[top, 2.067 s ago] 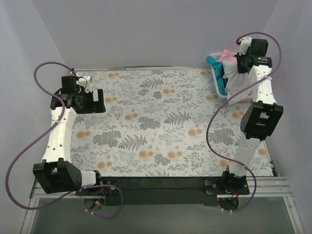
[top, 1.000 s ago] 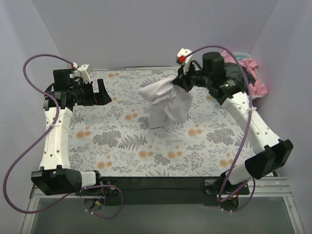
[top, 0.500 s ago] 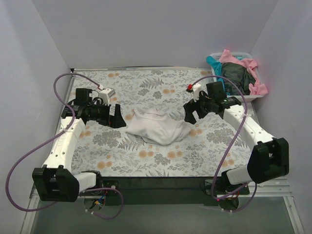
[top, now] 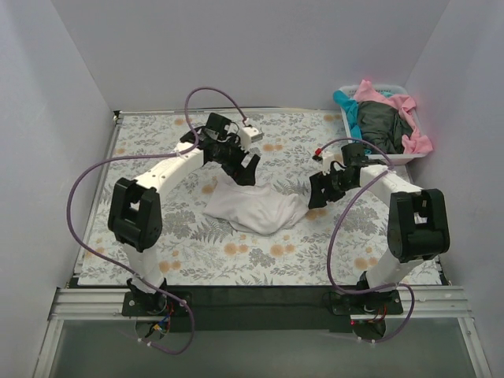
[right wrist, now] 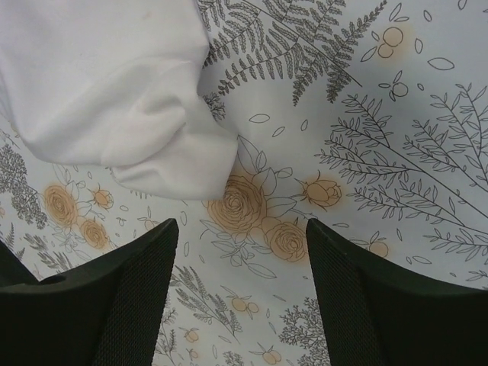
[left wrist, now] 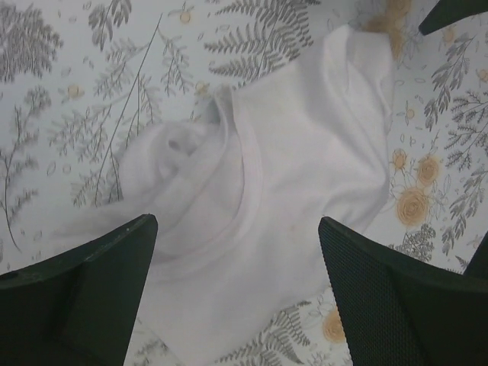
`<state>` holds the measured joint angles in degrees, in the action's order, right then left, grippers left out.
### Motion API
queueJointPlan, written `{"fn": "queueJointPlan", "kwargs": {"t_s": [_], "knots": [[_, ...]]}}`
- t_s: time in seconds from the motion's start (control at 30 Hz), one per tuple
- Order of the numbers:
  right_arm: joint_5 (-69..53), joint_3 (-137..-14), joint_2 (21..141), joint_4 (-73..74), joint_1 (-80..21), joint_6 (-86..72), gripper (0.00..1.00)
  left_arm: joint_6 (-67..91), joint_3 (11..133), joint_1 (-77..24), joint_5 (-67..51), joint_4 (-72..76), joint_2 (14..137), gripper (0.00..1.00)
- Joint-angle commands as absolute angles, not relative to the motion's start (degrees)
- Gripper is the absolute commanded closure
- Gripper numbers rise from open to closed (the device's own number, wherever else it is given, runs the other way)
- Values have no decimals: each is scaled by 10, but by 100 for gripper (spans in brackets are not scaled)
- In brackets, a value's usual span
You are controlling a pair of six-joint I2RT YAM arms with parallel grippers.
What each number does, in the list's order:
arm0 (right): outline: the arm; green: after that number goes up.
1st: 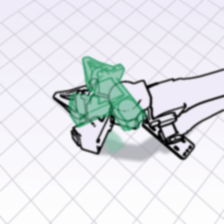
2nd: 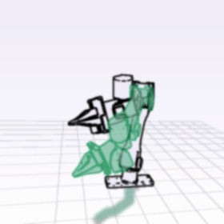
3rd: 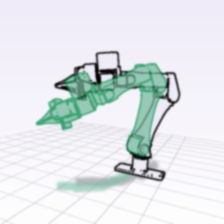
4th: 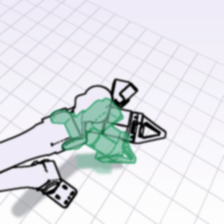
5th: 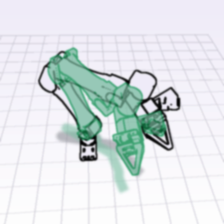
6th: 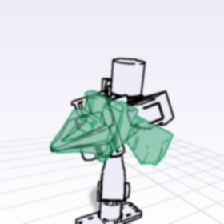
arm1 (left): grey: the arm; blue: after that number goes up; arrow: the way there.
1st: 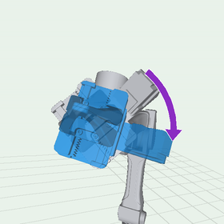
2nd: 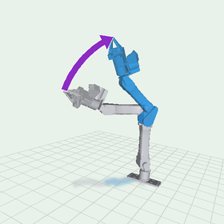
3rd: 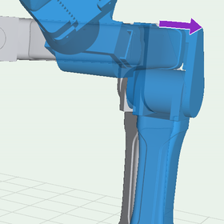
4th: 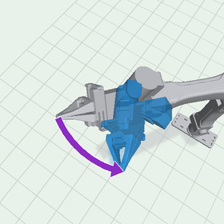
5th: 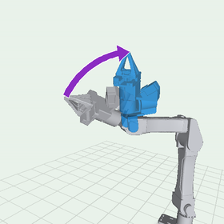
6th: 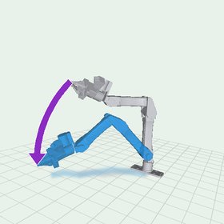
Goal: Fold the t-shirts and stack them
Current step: Move the tshirt to the center of the board, then flatten the tshirt out
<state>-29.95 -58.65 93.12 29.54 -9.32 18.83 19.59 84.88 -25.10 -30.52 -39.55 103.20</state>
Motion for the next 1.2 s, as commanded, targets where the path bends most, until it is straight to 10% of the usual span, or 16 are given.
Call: {"fn": "queueJointPlan", "kwargs": {"t_s": [0.0,0.33,0.83,0.97,1.17], "knots": [[-348,-585,947,259,-88,202,37,161,923,-273,-314,-362,1074,20],[-352,-533,965,167,-88,146,40,127,970,-323,-302,-321,1180,26],[-401,-508,999,145,-88,126,72,135,986,-345,-273,-299,1259,33],[-395,-523,991,150,-87,122,99,142,1004,-345,-268,-302,1269,61],[-402,-587,957,205,-46,137,99,198,1074,-320,-277,-330,1267,97]]}}
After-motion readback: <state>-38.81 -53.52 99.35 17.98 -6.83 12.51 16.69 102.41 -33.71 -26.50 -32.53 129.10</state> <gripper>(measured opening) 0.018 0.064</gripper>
